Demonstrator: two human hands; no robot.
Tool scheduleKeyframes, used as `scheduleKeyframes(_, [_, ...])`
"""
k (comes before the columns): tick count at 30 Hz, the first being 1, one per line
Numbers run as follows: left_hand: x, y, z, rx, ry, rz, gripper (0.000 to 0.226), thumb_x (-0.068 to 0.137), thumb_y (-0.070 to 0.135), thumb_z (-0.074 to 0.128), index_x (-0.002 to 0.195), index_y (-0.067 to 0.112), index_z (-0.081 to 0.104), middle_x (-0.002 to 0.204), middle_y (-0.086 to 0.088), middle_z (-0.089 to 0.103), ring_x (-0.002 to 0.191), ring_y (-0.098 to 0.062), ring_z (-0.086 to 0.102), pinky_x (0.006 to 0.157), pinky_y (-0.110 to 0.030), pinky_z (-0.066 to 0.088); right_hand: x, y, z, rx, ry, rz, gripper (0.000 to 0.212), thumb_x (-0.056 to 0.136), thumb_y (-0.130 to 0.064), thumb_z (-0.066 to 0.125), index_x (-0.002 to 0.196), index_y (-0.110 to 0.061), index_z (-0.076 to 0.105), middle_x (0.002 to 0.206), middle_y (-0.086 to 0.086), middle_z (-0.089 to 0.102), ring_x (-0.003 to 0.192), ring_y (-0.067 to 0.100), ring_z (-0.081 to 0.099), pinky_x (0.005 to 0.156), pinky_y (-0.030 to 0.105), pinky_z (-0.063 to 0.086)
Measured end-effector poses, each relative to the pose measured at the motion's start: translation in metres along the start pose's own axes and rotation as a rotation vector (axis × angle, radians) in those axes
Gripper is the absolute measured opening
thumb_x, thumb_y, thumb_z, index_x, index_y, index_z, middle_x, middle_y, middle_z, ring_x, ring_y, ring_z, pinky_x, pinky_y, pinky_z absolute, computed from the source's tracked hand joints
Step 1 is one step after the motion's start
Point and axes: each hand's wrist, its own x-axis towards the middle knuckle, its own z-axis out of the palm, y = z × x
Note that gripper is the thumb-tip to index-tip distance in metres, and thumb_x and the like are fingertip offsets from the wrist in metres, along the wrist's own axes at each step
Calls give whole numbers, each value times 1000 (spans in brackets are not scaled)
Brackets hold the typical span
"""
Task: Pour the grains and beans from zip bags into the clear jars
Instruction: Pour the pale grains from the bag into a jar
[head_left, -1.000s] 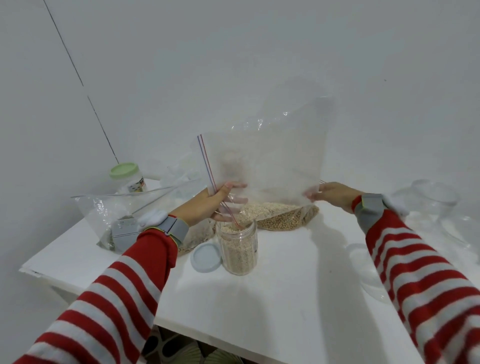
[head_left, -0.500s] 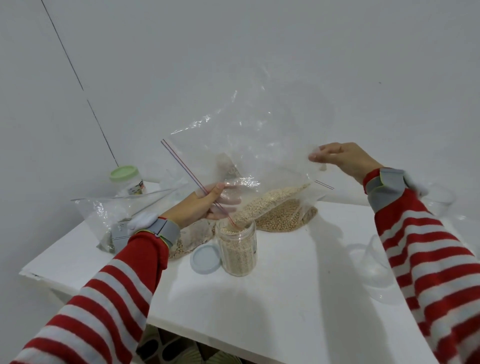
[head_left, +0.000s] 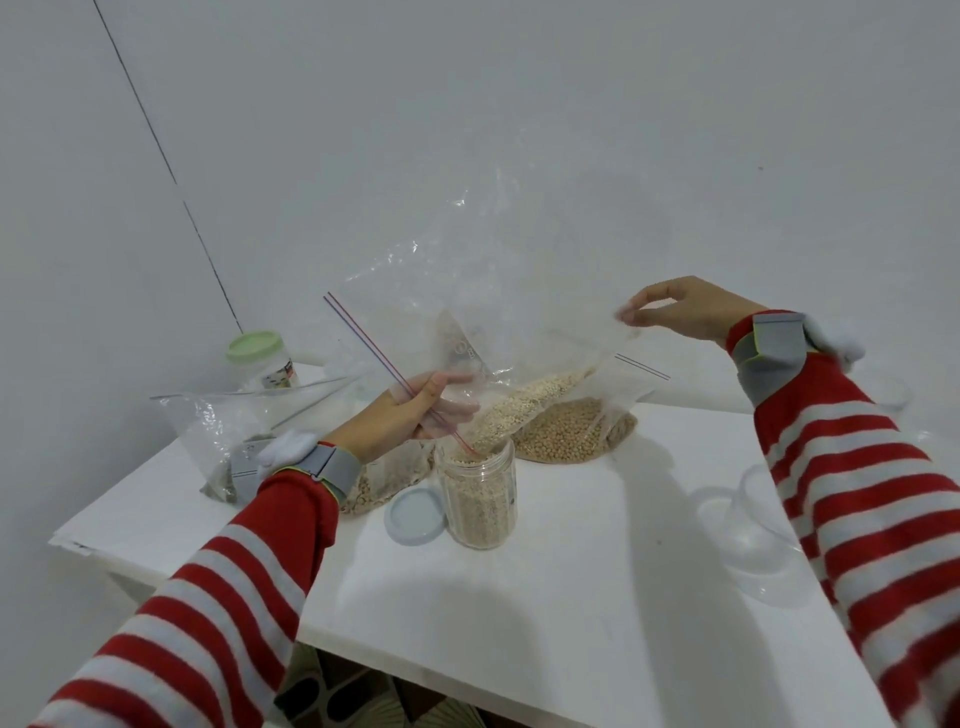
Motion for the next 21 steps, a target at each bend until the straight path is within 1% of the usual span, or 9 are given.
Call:
scheduleKeyframes(3, [1, -1, 0, 1, -1, 10, 39, 104, 34, 33, 132, 20, 57, 109, -8, 73, 95, -12, 71, 87, -28, 57, 0, 5, 0, -96, 25, 28, 12, 85, -37, 73, 94, -29, 75, 113, -7, 66, 113, 13, 51, 103, 33, 32])
scheduleKeyframes(5, [2, -1, 1, 7, -3, 10, 38, 104, 34, 34, 131, 21, 58, 107, -7, 74, 91, -10, 72, 88, -29, 57, -1, 4, 2, -134, 52, 18, 7, 87, -30, 73, 88, -23, 71, 102, -4, 69, 104, 16, 57, 91, 29, 40])
scheduleKeyframes(7, [3, -2, 1, -1, 1, 7, 37, 104, 34, 34, 129, 22, 59, 104, -6, 75, 89, -9, 72, 87, -30, 57, -5, -1, 7, -6, 6, 10, 7, 93, -23, 66, 88, -18, 62, 91, -4, 73, 91, 15, 66, 74, 25, 41])
scheduleKeyframes(8, [4, -2, 1, -14, 4, 7, 36, 104, 34, 34, 128, 23, 59, 103, -6, 75, 89, -10, 72, 87, -30, 57, -6, -4, 9, 21, -9, 17, 10, 95, -25, 63, 89, -18, 59, 89, -4, 75, 86, 15, 69, 71, 26, 40])
scheduleKeyframes(11, [3, -4, 0, -26, 9, 11, 36, 104, 34, 34, 126, 24, 60, 100, -6, 76, 90, -11, 72, 87, -29, 57, -6, -4, 13, 141, -15, 35, 5, 98, -18, 59, 96, -17, 55, 93, 3, 75, 75, 16, 69, 69, 28, 47])
scheduleKeyframes(14, [3, -4, 0, -20, 11, 14, 37, 104, 34, 34, 128, 23, 59, 105, -7, 75, 89, -10, 72, 85, -27, 57, 1, 1, 17, 298, 33, 40, 15, 95, -5, 58, 108, -14, 56, 102, 10, 72, 80, 20, 65, 72, 27, 52])
scheduleKeyframes(17, [3, -3, -1, -12, -1, 9, 38, 104, 35, 34, 130, 22, 59, 111, -9, 73, 98, -15, 71, 90, -31, 56, 3, 6, 17, 81, -21, 86, 21, 95, -17, 60, 115, -21, 58, 101, -1, 66, 86, 16, 58, 72, 26, 45])
scheduleKeyframes(19, [3, -3, -1, -5, -9, 3, 39, 104, 36, 34, 131, 22, 58, 114, -9, 72, 105, -18, 69, 92, -33, 55, 4, 12, 13, -108, -47, 97, 24, 90, -18, 69, 113, -18, 63, 94, -3, 64, 83, 12, 55, 69, 23, 42])
scheduleKeyframes(21, [2, -2, 0, -1, -12, 4, 39, 104, 36, 33, 131, 23, 58, 114, -9, 72, 107, -19, 68, 93, -34, 55, 4, 17, 12, -171, -13, 85, 19, 88, -18, 73, 106, -13, 69, 93, -3, 66, 86, 13, 56, 73, 23, 42])
